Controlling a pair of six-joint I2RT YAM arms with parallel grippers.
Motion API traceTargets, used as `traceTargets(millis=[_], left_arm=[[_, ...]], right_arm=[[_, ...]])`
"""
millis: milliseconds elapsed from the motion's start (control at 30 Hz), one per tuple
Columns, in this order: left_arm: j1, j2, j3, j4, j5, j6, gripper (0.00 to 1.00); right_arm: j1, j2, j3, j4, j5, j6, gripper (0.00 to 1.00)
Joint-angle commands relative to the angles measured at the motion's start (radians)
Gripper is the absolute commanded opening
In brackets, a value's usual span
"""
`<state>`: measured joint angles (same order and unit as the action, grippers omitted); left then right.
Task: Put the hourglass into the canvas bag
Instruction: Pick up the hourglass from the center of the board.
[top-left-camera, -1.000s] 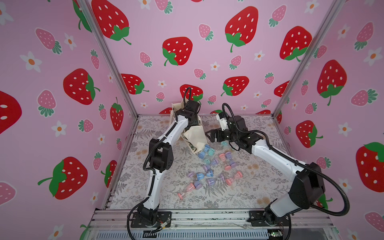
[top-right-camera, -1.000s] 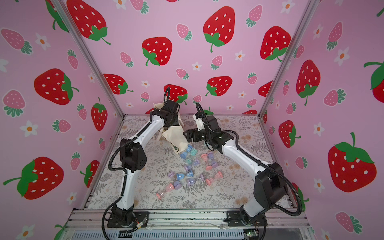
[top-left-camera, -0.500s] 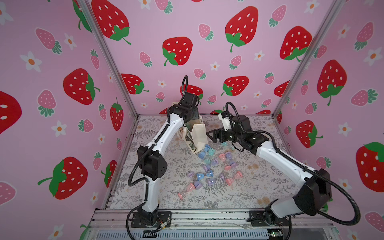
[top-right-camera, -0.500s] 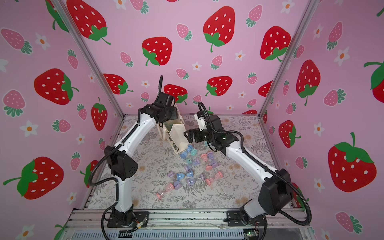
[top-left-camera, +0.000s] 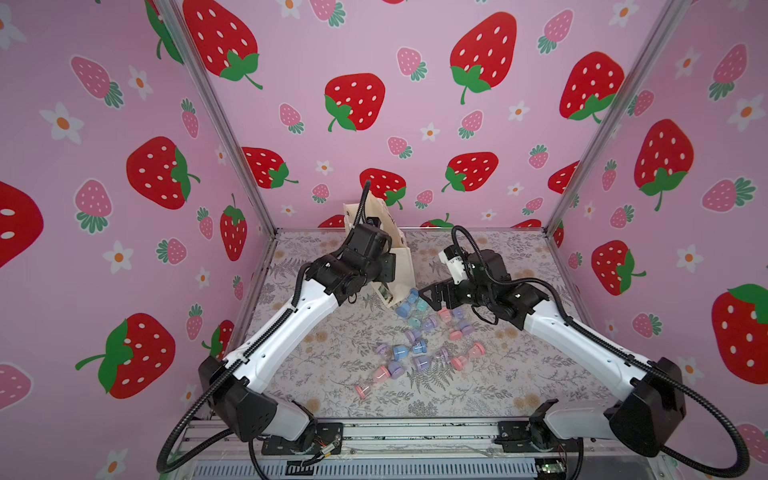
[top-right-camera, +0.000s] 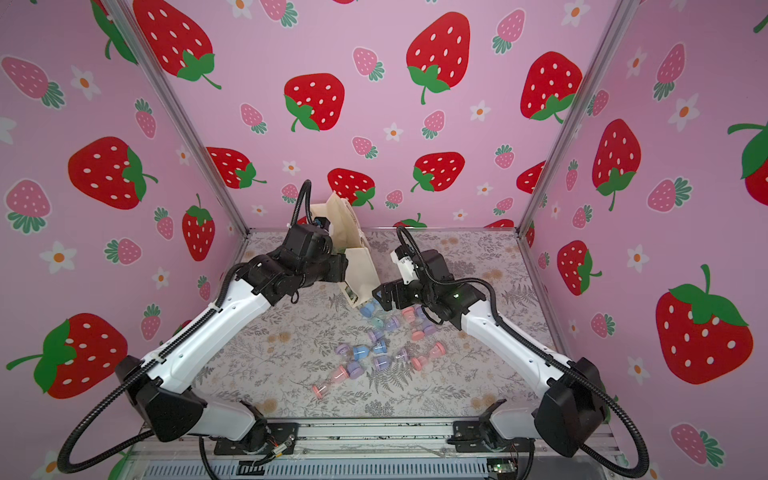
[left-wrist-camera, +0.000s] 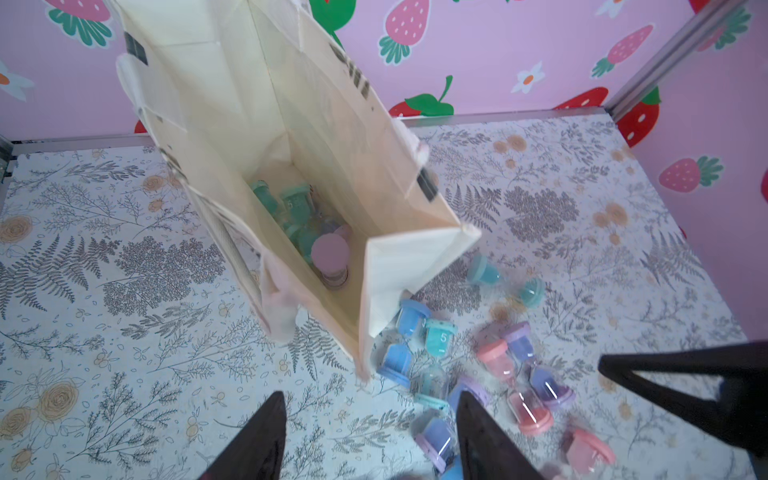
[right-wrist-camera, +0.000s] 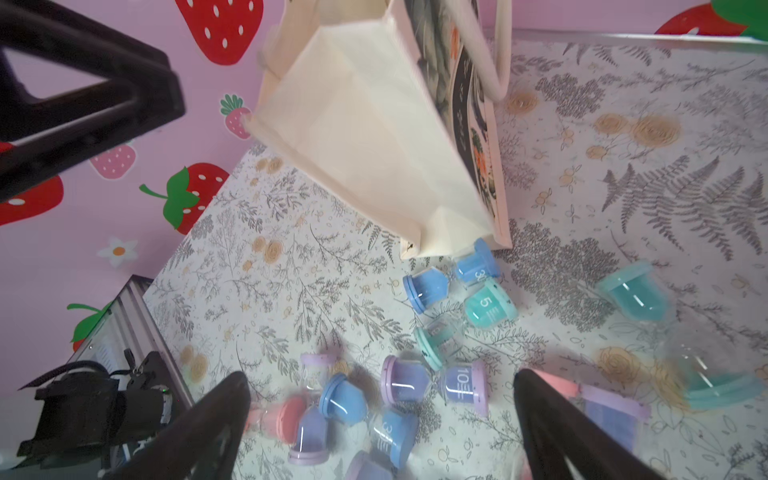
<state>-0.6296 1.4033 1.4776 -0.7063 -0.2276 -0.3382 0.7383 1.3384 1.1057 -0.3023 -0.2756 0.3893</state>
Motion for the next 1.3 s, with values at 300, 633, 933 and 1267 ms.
traceTargets(millis=[300, 633, 933, 1267], left_arm=[[-0.168, -0.191, -0.323, -0.076, -0.056, -0.336, 0.66], [-0.262, -0.176, -0.578, 0.072, 0.031, -0.688, 0.68], [-0.285, -0.135, -0.706, 0.2, 0.03, -0.844, 0.68], [-0.283, -0.023, -0.707, 0.24, -0.038, -0.887, 0.68]], right_arm=[[0.088, -0.014, -0.164, 0.04, 0.013, -0.021, 0.99], [0.112, 0.031, -0.246, 0.116, 0.009, -0.013, 0.99], [0.112, 0.052, -0.278, 0.167, 0.01, -0.015, 0.99], [0.113, 0.056, -0.29, 0.201, 0.013, 0.005, 0.99]])
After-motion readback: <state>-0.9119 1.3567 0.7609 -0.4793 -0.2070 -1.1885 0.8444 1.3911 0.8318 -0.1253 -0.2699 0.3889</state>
